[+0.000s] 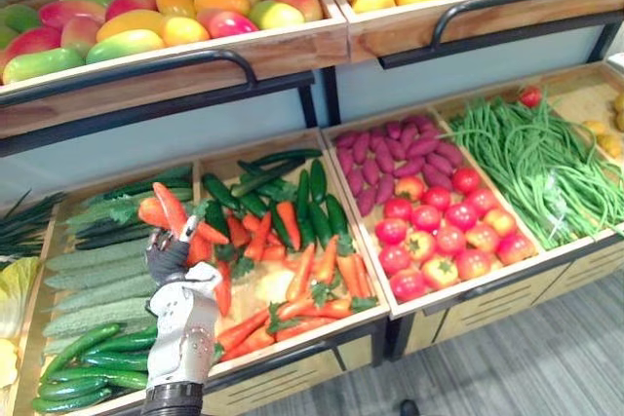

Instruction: Pick vegetable in the basket

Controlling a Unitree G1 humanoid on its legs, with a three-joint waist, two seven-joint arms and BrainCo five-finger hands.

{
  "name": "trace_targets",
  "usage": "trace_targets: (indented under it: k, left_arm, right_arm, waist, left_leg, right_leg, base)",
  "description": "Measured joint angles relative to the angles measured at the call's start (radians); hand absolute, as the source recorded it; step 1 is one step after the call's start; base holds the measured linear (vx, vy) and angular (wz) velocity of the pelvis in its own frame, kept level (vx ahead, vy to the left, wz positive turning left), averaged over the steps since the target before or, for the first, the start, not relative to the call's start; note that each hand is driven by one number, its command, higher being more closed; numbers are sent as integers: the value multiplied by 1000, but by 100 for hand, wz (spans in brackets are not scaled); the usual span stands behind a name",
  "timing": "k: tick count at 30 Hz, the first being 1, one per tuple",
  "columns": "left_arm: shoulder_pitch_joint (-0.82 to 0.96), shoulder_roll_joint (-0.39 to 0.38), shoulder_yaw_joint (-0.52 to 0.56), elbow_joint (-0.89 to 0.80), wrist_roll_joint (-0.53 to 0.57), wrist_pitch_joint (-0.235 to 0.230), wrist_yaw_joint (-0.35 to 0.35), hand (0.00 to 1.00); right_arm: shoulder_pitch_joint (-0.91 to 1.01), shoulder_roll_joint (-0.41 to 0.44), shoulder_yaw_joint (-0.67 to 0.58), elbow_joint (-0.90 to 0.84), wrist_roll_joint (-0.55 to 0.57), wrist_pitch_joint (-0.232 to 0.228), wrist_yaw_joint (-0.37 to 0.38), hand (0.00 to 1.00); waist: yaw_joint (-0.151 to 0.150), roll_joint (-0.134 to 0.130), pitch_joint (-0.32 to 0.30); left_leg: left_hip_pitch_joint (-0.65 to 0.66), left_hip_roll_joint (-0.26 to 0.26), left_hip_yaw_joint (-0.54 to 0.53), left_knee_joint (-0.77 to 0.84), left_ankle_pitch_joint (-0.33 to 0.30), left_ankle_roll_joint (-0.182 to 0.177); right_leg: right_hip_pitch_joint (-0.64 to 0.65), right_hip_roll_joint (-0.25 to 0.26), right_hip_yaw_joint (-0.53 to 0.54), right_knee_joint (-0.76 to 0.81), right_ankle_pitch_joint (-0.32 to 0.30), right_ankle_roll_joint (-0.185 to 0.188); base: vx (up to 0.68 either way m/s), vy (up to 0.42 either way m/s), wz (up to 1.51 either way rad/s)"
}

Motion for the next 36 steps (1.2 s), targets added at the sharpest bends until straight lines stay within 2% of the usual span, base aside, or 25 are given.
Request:
trace_targets:
  k: [8,12,13,14,16,17,18,19,21,25,26,27,28,29,30,31,32,33,34,36]
  left_arm:
    - [0,0,3,-99,-133,-5,-82,100]
    - [2,-2,11,-164,-162,-2,-114,100]
    - [5,-3,23,-199,-162,1,-115,100]
    - [15,-3,36,-221,-162,1,-115,100]
    - [50,-6,95,-268,-162,1,-110,100]
    - [53,-12,98,-271,-162,2,-111,100]
    - [76,-38,110,-295,-162,3,-113,100]
    - [95,-62,116,-321,-162,4,-118,100]
    - [87,-83,111,-337,-162,12,-133,100]
    - [74,-77,59,-342,-200,19,-173,100]
    - [70,-78,34,-342,-200,22,-188,100]
    - [69,-79,5,-343,-200,22,-199,100]
    - [70,-82,-1,-348,-200,22,-199,100]
    - [87,-98,-2,-390,-199,22,-202,100]
    - [92,-108,-1,-409,-198,21,-206,100]
    - [93,-126,4,-438,-196,20,-214,100]
    - [91,-132,3,-448,-195,21,-222,100]
    - [89,-139,1,-460,-193,20,-236,100]
    - [89,-147,-1,-452,-189,21,-237,100]
    - [88,-157,-10,-413,-181,20,-239,100]
  right_arm:
    - [2,0,-8,0,5,-5,-23,100]
    - [9,-3,-8,10,18,-26,-24,100]
    - [2,-5,-1,11,21,-29,-26,100]
    - [-3,-8,11,11,21,-30,-28,100]
    - [-41,-29,64,21,42,-38,-31,100]
    - [-49,-33,71,21,46,-43,-31,100]
    - [-59,-53,72,22,47,-49,-32,100]
    - [-64,-71,82,19,49,-49,-34,100]
    - [-61,-68,110,1,78,-59,-44,100]
    - [-34,8,172,-57,161,-93,-50,100]
    - [-22,30,173,-71,169,-95,-53,100]
    - [0,46,181,-91,175,-102,-62,100]
    - [6,51,182,-98,174,-104,-64,100]
    - [9,54,194,-101,160,-104,-68,100]
    - [9,55,200,-102,156,-105,-68,100]
    - [14,57,203,-102,157,-114,-77,100]
    - [16,57,203,-102,158,-121,-78,100]
    - [18,57,201,-101,161,-141,-80,100]
    - [19,56,197,-101,166,-164,-81,100]
    - [19,45,191,-102,172,-193,-81,100]
  waist:
    - [4,6,-14]
    - [29,7,-27]
    - [49,6,-24]
    - [62,7,-24]
    - [94,1,-16]
    - [101,3,-11]
    - [109,17,-4]
    - [110,38,-10]
    - [104,47,-9]
    - [99,-21,26]
    - [97,-35,31]
    - [97,-43,36]
    - [100,-38,41]
    - [102,-39,44]
    - [103,-43,44]
    - [95,-45,43]
    - [91,-45,43]
    - [84,-43,43]
    - [71,-43,41]
    - [70,-51,30]
  left_leg:
    - [-1,0,4,-1,-5,-1]
    - [-3,0,51,16,-36,-19]
    - [-11,-3,15,65,-70,-26]
    - [-18,-3,-52,107,-88,-11]
    - [-70,-15,-308,275,-137,46]
    - [-78,-23,-366,303,-169,48]
    - [-76,-37,-472,325,-205,49]
    - [-66,-28,-510,329,-245,40]
    - [-44,-22,-468,310,-272,48]
    - [-14,-41,-310,298,-277,56]
    - [4,-43,-278,298,-277,56]
    - [26,-47,-223,295,-277,57]
    - [38,-42,-187,291,-276,59]
    - [79,-29,-92,255,-270,69]
    - [94,-29,-51,243,-270,70]
    - [106,-25,10,236,-270,70]
    - [108,-23,32,234,-270,70]
    - [106,-17,77,230,-269,69]
    - [104,-13,113,228,-266,64]
    - [99,-23,162,229,-262,57]
  right_leg:
    - [0,2,7,-1,1,0]
    - [-34,17,73,0,7,1]
    - [-41,28,121,-2,14,0]
    - [-46,34,155,-3,18,-2]
    - [-54,64,290,6,32,-13]
    - [-57,67,322,12,33,-14]
    - [-68,97,386,24,41,-11]
    - [-80,123,410,26,47,-11]
    - [-105,136,402,43,46,-8]
    - [-176,83,299,131,42,-8]
    - [-183,69,235,149,26,-30]
    - [-201,46,137,189,-14,-86]
    - [-209,37,85,212,-38,-120]
    - [-239,-15,-76,293,-65,-146]
    - [-254,-48,-144,350,-67,-149]
    - [-271,-101,-253,483,-69,-151]
    - [-276,-123,-286,545,-74,-147]
    - [-280,-162,-330,646,-159,-115]
    - [-276,-204,-366,732,-230,-102]
    - [-273,-264,-417,777,-295,-104]
  base:
    - [10,-29,-1]
    - [18,-19,-49]
    - [36,4,-101]
    - [58,14,-156]
    - [76,-16,-175]
    - [-2,68,-176]
    - [-57,113,-168]
    - [-73,126,-156]
    - [-67,50,-93]
    - [-182,73,-108]
    - [-136,70,-101]
    - [-91,72,-104]
    - [-92,107,-165]
    - [-35,89,-153]
    - [-20,74,-181]
    - [3,31,-117]
    - [24,10,-128]
    - [50,-28,-111]
    - [65,-43,-108]
    - [105,-80,-102]
